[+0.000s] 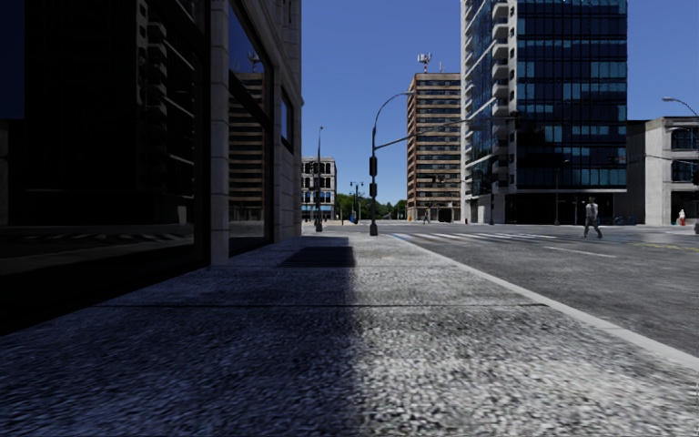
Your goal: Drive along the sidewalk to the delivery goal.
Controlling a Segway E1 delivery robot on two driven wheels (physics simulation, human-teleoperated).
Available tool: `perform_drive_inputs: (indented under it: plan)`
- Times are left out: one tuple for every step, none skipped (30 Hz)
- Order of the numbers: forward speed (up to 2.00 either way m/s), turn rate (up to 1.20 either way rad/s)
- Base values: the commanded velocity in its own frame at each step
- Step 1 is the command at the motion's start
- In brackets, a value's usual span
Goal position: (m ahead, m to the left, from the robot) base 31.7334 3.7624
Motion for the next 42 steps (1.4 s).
perform_drive_inputs:
  plan:
    - [2.0,0.0]
    - [2.0,0.0]
    - [2.0,0.0]
    - [2.0,0.0]
    - [2.0,0.0]
    - [2.0,0.0]
    - [2.0,0.0]
    - [2.0,0.0]
    - [2.0,0.0]
    - [2.0,0.0]
    - [2.0,0.0]
    - [2.0,0.0]
    - [2.0,0.0]
    - [2.0,0.0]
    - [2.0,0.0]
    - [2.0,0.0]
    - [2.0,0.0]
    - [2.0,0.0]
    - [2.0,0.0]
    - [2.0,0.0]
    - [2.0,0.0]
    - [2.0,0.0]
    - [2.0,0.0]
    - [2.0,0.0]
    - [2.0,0.0]
    - [2.0,0.0]
    - [2.0,0.0]
    - [2.0,0.0]
    - [2.0,0.0]
    - [2.0,0.0]
    - [2.0,0.0]
    - [2.0,0.0]
    - [2.0,0.0]
    - [2.0,0.0]
    - [2.0,0.0]
    - [2.0,0.0]
    - [2.0,0.0]
    - [2.0,0.0]
    - [2.0,0.0]
    - [2.0,0.0]
    - [2.0,0.0]
    - [2.0,0.0]
